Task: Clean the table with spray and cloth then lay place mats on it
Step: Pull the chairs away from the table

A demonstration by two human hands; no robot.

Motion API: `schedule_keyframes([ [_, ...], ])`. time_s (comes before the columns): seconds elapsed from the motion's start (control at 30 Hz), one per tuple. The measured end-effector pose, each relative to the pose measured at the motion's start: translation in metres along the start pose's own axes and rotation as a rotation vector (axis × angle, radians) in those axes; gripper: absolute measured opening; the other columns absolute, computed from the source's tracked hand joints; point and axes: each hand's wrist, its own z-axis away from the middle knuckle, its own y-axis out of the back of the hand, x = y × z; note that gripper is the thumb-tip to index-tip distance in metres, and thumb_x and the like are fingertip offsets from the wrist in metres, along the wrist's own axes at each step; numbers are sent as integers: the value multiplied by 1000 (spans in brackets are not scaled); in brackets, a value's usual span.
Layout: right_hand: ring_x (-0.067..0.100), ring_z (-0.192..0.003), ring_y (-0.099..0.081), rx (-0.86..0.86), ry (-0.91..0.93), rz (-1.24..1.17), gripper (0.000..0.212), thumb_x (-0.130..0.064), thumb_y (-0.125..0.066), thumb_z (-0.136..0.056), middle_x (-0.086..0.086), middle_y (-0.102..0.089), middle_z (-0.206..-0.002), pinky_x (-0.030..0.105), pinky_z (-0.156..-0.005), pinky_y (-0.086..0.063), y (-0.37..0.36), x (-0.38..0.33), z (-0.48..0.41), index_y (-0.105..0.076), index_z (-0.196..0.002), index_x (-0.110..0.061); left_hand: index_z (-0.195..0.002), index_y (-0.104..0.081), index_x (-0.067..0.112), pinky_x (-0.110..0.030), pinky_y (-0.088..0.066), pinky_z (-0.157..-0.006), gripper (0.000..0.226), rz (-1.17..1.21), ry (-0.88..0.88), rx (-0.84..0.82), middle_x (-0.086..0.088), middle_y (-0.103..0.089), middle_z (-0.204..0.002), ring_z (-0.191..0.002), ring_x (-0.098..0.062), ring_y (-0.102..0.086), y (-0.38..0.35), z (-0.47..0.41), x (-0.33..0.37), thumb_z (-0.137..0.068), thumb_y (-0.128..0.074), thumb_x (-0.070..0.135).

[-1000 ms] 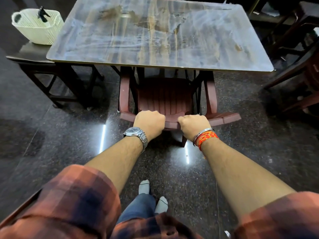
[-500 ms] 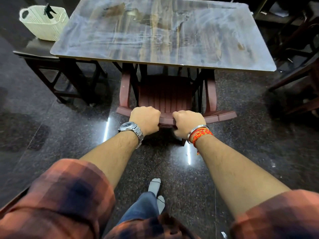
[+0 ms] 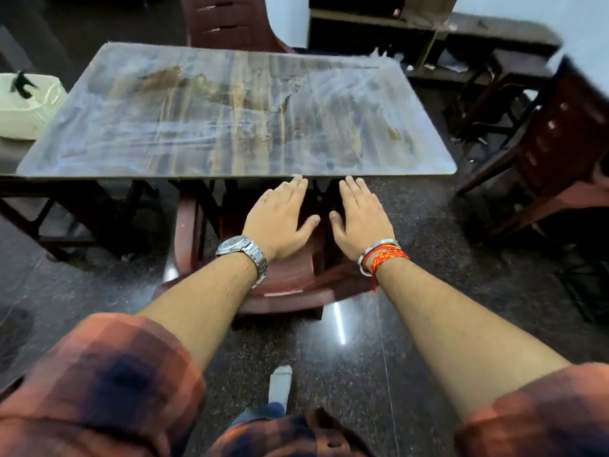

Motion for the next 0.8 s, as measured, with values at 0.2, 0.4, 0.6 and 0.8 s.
schedule_keyframes([
  [0.2,19,-147,-8,120,-113,115,68,-34,-45,-94,6,-13,-159,41,-119,-9,39,61,-37,-16,-151,-10,-156,-9,13,-40,-6,-121,76,-80,-22,41,-3,-4,-164,-150,-20,-6,-10,-86,36,-97,-33,54],
  [0.4,20,-147,-8,122,-201,123,69,-37,-42,-95,8,-12,-160,41,-119,-8,58,148,-60,-14,-151,-8,-156,-10,11,-38,-3,-120,78,-110,-38,44,-5,-6,-164,-150,-21,-7,-32,-157,94,-95,-37,54],
  [0.6,21,-147,-7,67,-148,161,70,-38,-42,-94,9,-12,-160,41,-119,-7,73,255,-89,-14,-151,-8,-156,-7,12,-38,-1,-120,79,-163,5,26,-4,-3,-164,-150,-19,-4,-72,-237,160,-95,-34,53],
  [0.8,22,-147,-6,57,-91,193,71,-40,-39,-95,9,-7,-160,41,-119,-7,103,364,-121,-10,-151,-8,-156,-6,11,-39,0,-121,75,-162,96,46,-5,-2,-164,-150,-19,-2,-102,-314,229,-97,-33,49],
])
